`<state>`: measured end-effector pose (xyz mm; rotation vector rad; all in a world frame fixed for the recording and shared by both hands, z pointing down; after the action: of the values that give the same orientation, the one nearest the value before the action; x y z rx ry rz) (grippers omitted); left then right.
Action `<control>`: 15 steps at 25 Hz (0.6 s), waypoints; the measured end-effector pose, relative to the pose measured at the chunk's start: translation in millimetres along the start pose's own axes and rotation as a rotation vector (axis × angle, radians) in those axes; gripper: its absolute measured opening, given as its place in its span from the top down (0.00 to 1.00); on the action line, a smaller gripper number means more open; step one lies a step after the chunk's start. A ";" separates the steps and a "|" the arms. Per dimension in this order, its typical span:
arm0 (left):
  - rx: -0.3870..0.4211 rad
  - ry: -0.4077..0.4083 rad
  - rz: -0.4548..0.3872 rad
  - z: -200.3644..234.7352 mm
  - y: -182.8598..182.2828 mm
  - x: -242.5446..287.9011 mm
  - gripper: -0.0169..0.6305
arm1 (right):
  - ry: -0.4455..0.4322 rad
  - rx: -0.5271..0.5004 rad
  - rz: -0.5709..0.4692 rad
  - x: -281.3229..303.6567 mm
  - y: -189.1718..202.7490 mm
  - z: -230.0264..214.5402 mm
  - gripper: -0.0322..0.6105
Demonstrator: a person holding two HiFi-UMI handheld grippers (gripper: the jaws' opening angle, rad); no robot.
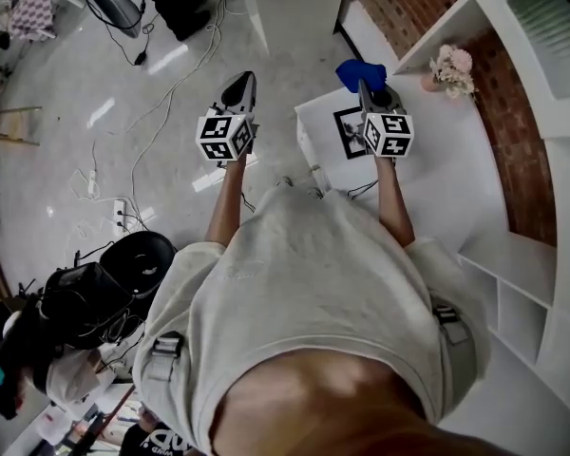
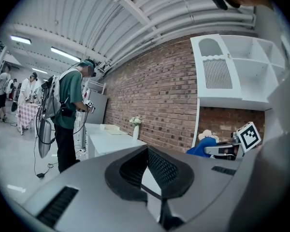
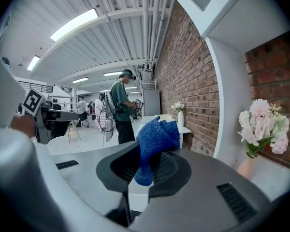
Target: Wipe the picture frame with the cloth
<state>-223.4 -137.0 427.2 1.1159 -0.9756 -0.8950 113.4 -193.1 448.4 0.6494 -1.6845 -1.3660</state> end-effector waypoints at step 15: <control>0.011 0.023 -0.024 -5.4 -7.6 21.6 0.95 | 0.038 0.024 -0.060 -2.2 -3.6 -15.4 0.86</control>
<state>-212.1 -157.1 422.6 1.1467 -0.9513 -0.8949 127.3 -200.2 445.0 0.7406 -1.6648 -1.3691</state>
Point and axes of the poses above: the fingertips, and each gripper's own axes: x forward along the fingers, z to its left, y out of its underside, the point moved 10 cm from there along -x, backward along the fingers
